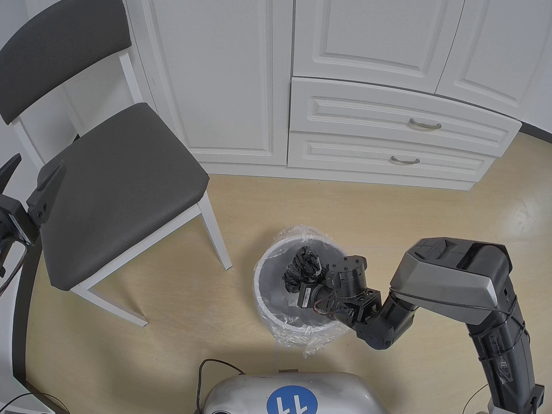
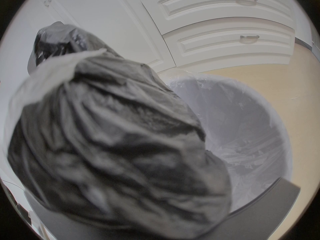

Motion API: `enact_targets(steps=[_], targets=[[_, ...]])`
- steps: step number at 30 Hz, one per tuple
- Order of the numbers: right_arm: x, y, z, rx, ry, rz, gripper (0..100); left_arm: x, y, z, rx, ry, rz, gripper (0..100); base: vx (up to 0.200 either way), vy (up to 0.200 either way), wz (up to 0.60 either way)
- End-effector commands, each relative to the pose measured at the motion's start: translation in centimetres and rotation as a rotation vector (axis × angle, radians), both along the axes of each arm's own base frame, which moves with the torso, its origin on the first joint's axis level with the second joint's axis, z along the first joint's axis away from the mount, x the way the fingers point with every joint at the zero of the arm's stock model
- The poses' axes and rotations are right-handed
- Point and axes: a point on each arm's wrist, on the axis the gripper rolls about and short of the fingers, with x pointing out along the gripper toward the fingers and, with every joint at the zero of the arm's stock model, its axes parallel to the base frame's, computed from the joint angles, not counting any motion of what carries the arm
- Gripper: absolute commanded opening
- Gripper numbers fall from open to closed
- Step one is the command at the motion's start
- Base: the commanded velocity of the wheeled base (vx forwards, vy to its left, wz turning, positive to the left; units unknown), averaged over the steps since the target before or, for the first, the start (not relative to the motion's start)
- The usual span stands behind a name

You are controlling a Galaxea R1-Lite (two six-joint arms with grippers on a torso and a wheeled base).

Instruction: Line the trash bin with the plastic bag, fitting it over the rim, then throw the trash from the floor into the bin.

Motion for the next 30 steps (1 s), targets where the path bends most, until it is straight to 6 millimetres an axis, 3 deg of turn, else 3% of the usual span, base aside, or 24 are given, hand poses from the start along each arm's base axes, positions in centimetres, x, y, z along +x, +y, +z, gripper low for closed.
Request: enact_targets(steps=[1, 14, 25, 30], targets=[[0.5, 0.1, -0.3, 0.003, -0.019, -0.023, 0, 0.0, 0.0, 0.0, 0.001, 0.000, 0.000, 100, 0.000, 0.000, 0.00], [1.9, 0.3, 0.2, 0.031, -0.088, -0.097, 0, 0.0, 0.0, 0.0, 0.000, -0.003, 0.000, 100, 0.000, 0.000, 0.00], [3.7, -1.4, 0.5, 0.018, -0.126, -0.144, 0, -0.1, 0.0, 0.0, 0.000, -0.006, 0.000, 100, 0.000, 0.000, 0.00], [3.1, -0.9, 0.9, 0.029, -0.120, -0.131, 0, -0.1, 0.0, 0.1, -0.001, -0.009, 0.000, 100, 0.000, 0.000, 0.00]])
